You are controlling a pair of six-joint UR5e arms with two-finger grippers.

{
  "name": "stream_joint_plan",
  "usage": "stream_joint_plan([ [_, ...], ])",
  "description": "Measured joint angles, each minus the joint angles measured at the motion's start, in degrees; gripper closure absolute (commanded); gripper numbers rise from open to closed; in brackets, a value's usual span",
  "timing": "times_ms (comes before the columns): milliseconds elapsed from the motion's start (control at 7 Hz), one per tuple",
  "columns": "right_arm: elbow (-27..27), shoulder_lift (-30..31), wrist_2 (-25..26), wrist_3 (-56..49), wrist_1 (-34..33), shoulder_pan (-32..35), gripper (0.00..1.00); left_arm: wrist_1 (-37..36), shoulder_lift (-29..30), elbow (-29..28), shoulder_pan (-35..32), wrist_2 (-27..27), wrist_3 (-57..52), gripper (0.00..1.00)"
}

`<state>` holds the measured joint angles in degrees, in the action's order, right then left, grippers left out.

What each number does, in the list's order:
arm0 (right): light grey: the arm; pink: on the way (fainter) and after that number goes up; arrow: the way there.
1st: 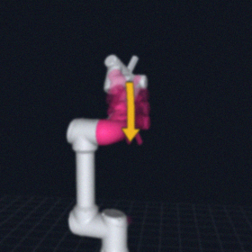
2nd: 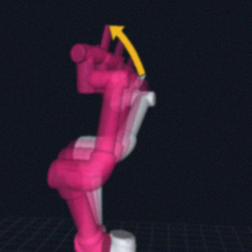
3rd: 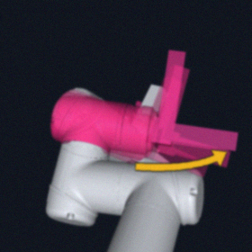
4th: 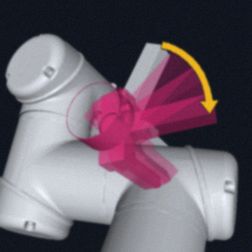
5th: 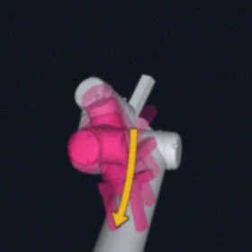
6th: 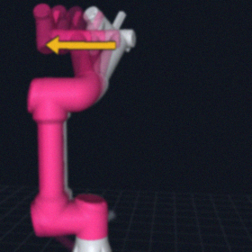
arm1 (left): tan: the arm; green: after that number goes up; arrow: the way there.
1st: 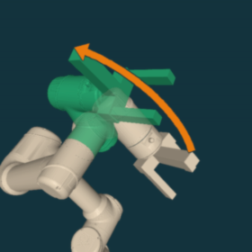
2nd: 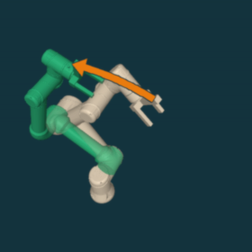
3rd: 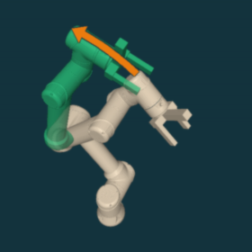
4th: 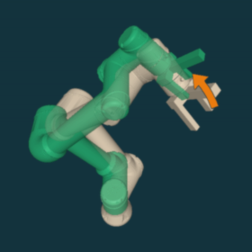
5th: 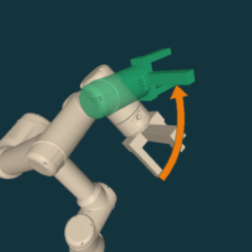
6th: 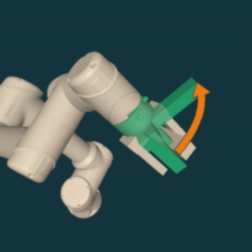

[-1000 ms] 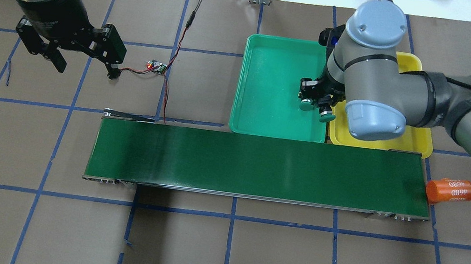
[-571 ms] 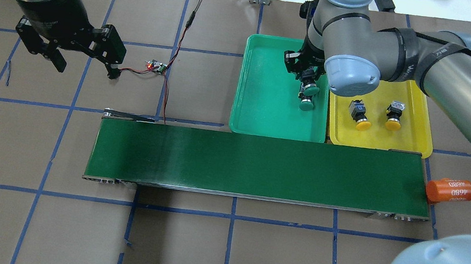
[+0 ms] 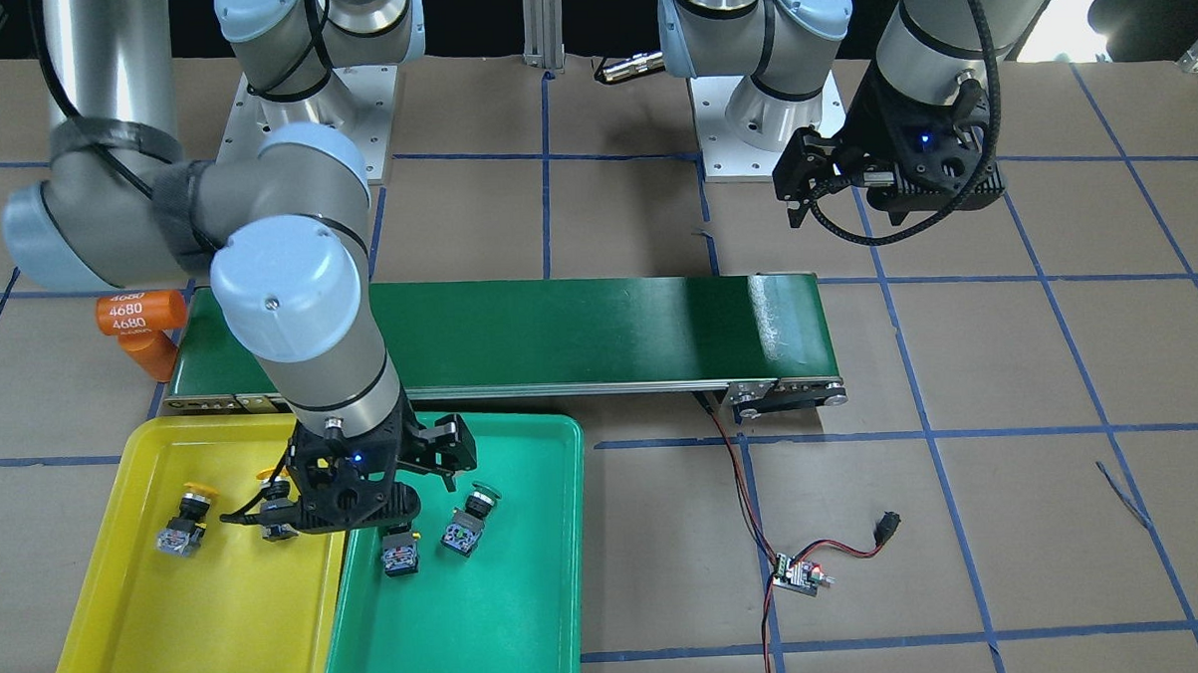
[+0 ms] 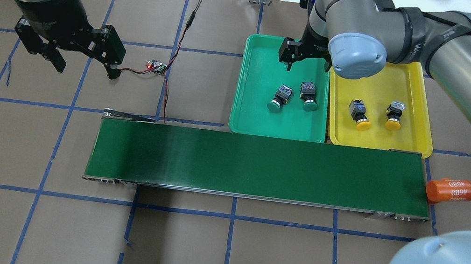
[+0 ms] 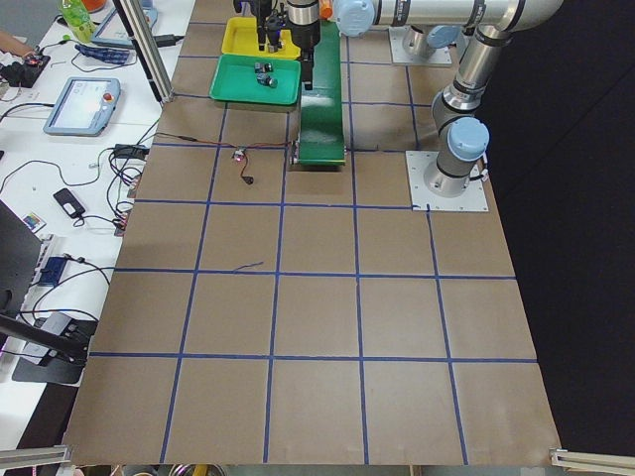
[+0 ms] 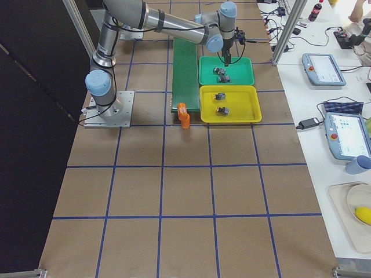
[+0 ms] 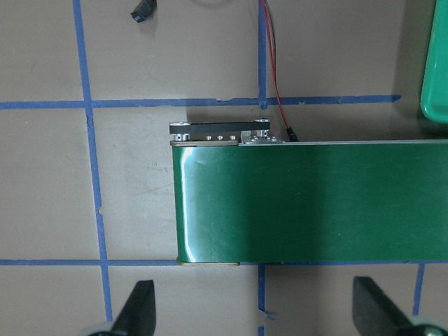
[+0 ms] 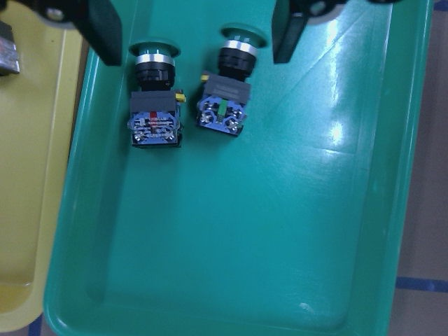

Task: Sort buttons by color to trays

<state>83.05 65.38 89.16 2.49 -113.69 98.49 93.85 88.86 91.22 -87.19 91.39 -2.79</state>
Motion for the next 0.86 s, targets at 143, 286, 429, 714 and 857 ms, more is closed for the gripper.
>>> stream_joint_plan([
  [143,-1.7,3.0,0.1,-0.1,5.7,-0.3,0.0,0.0,0.1,0.0,0.0,0.0,0.1,0.0],
  [286,-2.9,6.8,0.3,-0.4,11.3,-0.5,0.0,0.0,0.0,0.0,0.0,0.0,0.0,0.0],
  [429,-3.1,10.8,0.4,-0.5,15.3,-1.0,0.0,0.0,-0.1,0.1,0.0,0.1,-0.2,0.0],
  [714,-2.7,16.3,0.2,-0.6,22.1,-3.6,0.0,0.0,-0.1,0.1,0.1,0.3,-0.1,0.0],
  [857,-2.2,18.5,-0.3,-0.6,24.7,-4.1,0.0,-0.1,0.0,0.1,0.2,0.4,0.1,0.0],
])
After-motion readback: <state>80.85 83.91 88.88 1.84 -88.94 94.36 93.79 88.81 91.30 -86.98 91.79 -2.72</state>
